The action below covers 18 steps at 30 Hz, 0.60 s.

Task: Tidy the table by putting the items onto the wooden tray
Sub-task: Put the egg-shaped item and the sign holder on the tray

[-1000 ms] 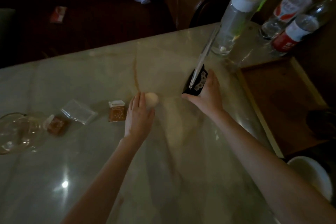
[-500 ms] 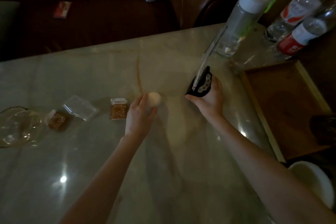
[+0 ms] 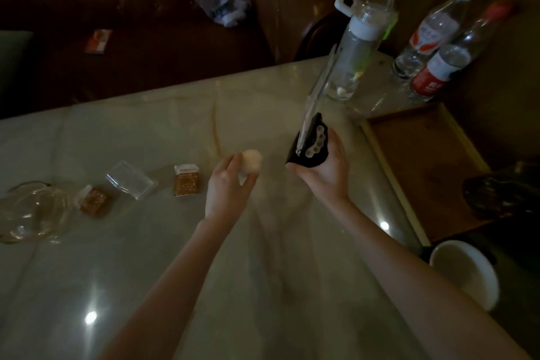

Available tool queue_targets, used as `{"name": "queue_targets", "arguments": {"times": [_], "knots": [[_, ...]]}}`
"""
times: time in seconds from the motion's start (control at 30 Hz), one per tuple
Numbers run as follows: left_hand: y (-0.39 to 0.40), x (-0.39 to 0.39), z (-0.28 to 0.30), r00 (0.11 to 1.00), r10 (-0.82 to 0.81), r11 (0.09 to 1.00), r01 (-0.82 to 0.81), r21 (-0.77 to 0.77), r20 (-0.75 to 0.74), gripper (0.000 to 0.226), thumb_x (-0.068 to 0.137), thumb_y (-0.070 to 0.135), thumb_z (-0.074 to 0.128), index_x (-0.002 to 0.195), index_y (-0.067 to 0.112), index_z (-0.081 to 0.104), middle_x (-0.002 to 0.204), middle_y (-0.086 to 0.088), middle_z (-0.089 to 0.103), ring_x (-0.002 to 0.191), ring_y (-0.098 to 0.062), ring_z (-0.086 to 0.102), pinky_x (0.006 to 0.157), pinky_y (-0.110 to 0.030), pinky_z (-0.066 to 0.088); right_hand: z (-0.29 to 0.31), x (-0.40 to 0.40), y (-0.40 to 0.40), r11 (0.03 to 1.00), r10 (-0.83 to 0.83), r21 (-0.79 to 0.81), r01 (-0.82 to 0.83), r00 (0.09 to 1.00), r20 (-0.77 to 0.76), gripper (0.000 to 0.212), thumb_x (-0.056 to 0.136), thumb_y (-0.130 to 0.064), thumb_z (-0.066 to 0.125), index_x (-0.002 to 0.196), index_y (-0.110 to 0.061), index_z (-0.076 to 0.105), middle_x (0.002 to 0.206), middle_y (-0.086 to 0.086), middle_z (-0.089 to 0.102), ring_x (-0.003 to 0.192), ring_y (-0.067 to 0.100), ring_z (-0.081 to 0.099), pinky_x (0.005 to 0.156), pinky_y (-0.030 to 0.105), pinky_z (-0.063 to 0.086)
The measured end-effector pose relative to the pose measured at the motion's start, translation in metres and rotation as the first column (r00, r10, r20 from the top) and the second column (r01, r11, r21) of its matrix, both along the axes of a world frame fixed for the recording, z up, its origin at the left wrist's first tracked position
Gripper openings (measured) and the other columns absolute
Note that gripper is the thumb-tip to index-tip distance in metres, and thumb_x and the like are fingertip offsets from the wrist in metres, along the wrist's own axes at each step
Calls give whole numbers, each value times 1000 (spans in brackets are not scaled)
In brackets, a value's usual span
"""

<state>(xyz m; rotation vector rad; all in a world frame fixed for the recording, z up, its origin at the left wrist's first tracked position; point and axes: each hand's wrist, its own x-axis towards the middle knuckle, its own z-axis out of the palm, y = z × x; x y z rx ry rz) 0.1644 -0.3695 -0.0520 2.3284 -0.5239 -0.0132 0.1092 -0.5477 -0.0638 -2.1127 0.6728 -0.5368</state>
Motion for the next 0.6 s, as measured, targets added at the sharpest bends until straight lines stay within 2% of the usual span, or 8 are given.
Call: {"name": "queue_targets", "arguments": {"times": [0.1, 0.13, 0.23, 0.27, 0.33, 0.43, 0.53, 0.6], "knots": [[-15, -3, 21, 999, 34, 995, -31, -91, 28, 42, 78, 16, 69, 114, -3, 57, 106, -19, 63, 93, -33, 60, 76, -28, 39, 13, -8, 3, 1000, -20, 1, 20, 996, 87, 92, 49, -32, 87, 126, -11, 43, 119, -7, 48, 111, 5, 46, 93, 2, 33], [-21, -3, 27, 998, 39, 993, -35, -111, 41, 43, 79, 17, 69, 115, -2, 56, 107, -18, 63, 93, -32, 60, 76, -27, 39, 17, -10, 4, 1000, -30, 8, 29, 994, 105, 93, 49, -32, 87, 127, -11, 43, 120, -6, 49, 112, 6, 47, 94, 4, 34], [-40, -8, 40, 998, 19, 992, -13, -122, 54, 45, 79, 19, 68, 118, -1, 55, 113, -17, 61, 96, -32, 58, 79, -33, 43, 29, -18, -1, 998, -66, 33, 62, 990, 127, 95, 50, -34, 87, 130, -11, 41, 129, 5, 52, 119, 17, 50, 99, 23, 41], [-46, -10, 42, 998, 4, 992, 4, -124, 60, 46, 79, 19, 69, 118, -1, 55, 114, -17, 61, 97, -33, 59, 80, -34, 44, 34, -21, -6, 997, -75, 33, 71, 988, 135, 95, 50, -35, 86, 130, -10, 41, 129, 7, 53, 119, 18, 50, 100, 24, 42], [-61, -16, 45, 996, -25, 991, 36, -132, 82, 45, 77, 18, 70, 116, -2, 56, 112, -18, 62, 95, -33, 59, 79, -32, 44, 46, -26, -19, 996, -86, 15, 85, 981, 173, 94, 50, -35, 86, 129, -8, 43, 128, 7, 53, 118, 14, 50, 100, 21, 41], [-87, -25, 48, 995, -29, 991, 40, -129, 91, 45, 78, 18, 70, 116, -1, 56, 113, -17, 61, 97, -32, 58, 80, -28, 40, 54, -36, -48, 993, -92, -51, 106, 968, 232, 90, 48, -28, 88, 124, -8, 46, 121, 3, 53, 113, 2, 45, 97, 4, 32], [-118, -33, 51, 997, -16, 989, 27, -143, 80, 45, 77, 18, 70, 116, 0, 56, 114, -16, 61, 99, -32, 58, 81, -27, 39, 62, -46, -83, 988, -139, -38, 148, 974, 178, 95, 47, -30, 89, 129, -7, 44, 128, 10, 54, 115, 9, 46, 97, 8, 31], [-141, -38, 50, 997, -19, 987, 31, -158, 78, 45, 77, 18, 71, 115, -1, 57, 112, -16, 62, 97, -32, 58, 80, -28, 39, 64, -53, -109, 988, -154, -5, 156, 976, 154, 98, 48, -30, 89, 132, -9, 42, 133, 8, 51, 119, 6, 42, 100, 13, 31]]}}
